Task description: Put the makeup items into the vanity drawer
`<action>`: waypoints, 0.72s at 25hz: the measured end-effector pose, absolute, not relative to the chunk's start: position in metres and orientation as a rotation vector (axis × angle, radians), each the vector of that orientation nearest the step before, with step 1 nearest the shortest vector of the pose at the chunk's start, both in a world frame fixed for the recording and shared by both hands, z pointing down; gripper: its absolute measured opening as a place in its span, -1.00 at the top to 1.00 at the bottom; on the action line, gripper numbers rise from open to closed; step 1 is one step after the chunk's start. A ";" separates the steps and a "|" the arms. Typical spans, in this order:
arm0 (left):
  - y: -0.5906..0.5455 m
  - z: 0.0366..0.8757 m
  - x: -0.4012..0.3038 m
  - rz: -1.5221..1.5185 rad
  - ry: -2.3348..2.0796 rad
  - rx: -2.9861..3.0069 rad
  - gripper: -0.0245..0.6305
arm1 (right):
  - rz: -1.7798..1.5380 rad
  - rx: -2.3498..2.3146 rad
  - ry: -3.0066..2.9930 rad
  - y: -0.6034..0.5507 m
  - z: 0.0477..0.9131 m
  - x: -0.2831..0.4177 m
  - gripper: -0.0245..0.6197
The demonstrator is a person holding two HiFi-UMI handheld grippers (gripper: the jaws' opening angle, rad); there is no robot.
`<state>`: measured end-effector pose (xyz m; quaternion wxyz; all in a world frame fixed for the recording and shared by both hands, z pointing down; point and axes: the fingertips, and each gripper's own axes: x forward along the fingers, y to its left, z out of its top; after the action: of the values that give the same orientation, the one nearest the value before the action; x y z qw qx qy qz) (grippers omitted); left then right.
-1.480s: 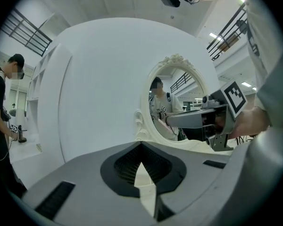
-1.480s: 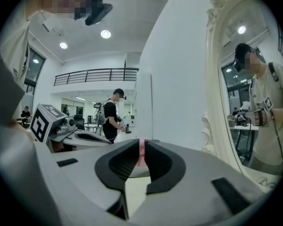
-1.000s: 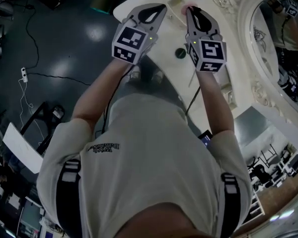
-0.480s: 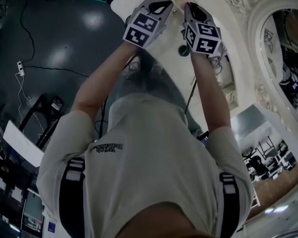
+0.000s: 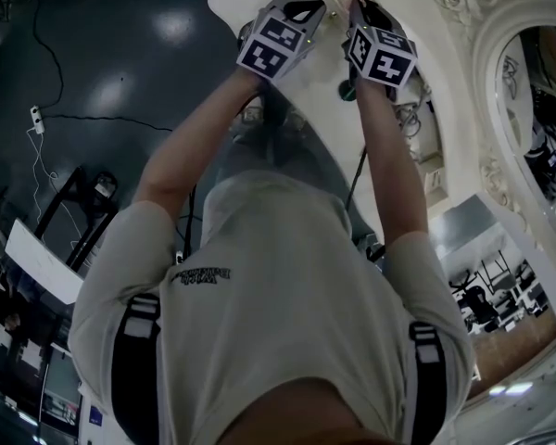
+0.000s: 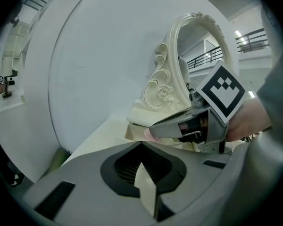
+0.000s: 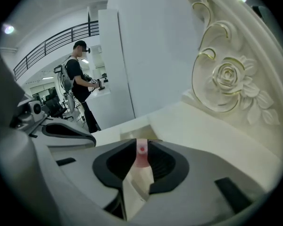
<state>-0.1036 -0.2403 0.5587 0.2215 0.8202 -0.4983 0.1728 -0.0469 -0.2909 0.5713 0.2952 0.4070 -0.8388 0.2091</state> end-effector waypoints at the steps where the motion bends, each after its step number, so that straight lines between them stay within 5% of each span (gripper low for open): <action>1: -0.240 0.559 -0.103 0.476 -1.375 2.267 0.88 | 0.554 1.087 -2.233 -0.290 0.571 -0.046 0.68; 4: -0.238 0.559 -0.103 0.471 -1.370 2.265 0.88 | 0.554 1.090 -2.234 -0.288 0.572 -0.046 0.56; 18: -0.231 0.555 -0.103 0.476 -1.368 2.263 0.88 | 0.555 1.073 -2.245 -0.278 0.570 -0.044 0.60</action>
<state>-0.1034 -0.2309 0.5548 0.2255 0.8205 -0.4961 0.1728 -0.0438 -0.2781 0.5704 0.2917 0.4026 -0.8422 0.2084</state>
